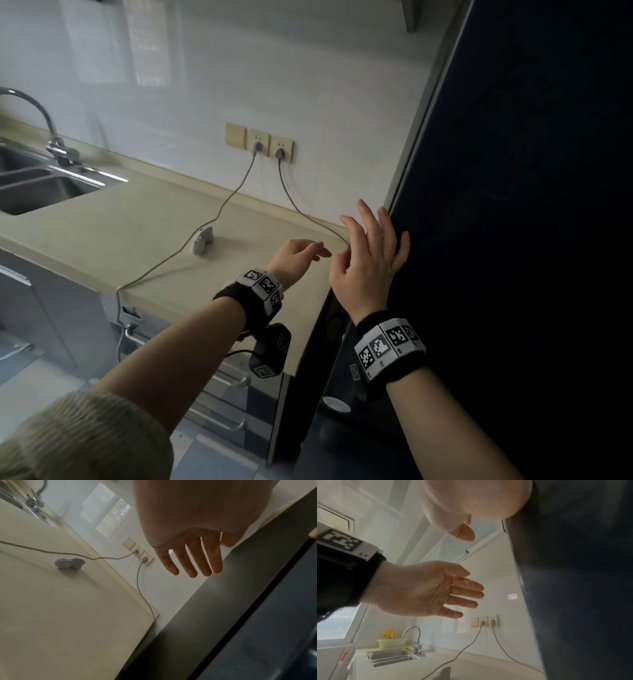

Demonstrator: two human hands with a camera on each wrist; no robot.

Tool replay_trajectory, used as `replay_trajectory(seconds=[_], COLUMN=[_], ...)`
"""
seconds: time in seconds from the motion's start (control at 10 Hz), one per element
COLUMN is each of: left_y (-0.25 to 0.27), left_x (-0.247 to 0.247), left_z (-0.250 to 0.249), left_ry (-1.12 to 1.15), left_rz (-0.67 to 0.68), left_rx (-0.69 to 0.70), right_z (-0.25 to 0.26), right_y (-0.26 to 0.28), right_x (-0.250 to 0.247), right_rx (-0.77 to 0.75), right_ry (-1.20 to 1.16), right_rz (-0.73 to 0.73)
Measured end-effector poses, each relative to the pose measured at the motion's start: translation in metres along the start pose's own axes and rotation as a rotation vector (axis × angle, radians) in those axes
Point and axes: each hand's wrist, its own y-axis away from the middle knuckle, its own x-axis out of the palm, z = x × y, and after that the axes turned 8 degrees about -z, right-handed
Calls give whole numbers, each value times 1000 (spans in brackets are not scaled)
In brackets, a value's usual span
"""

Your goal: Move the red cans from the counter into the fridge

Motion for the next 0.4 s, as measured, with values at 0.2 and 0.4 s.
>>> replay_trajectory(seconds=[0.2,0.4], left_y=[-20,-36], left_x=[-37,-59], left_z=[-1,-20], left_ry=[-22,7], left_rz=[-49,-109], left_rx=[62,127], right_z=[19,27], right_y=[-10,-38], right_x=[12,-8], right_rx=[131,68], right_ry=[-70,-267], right_rz=[-35,-287])
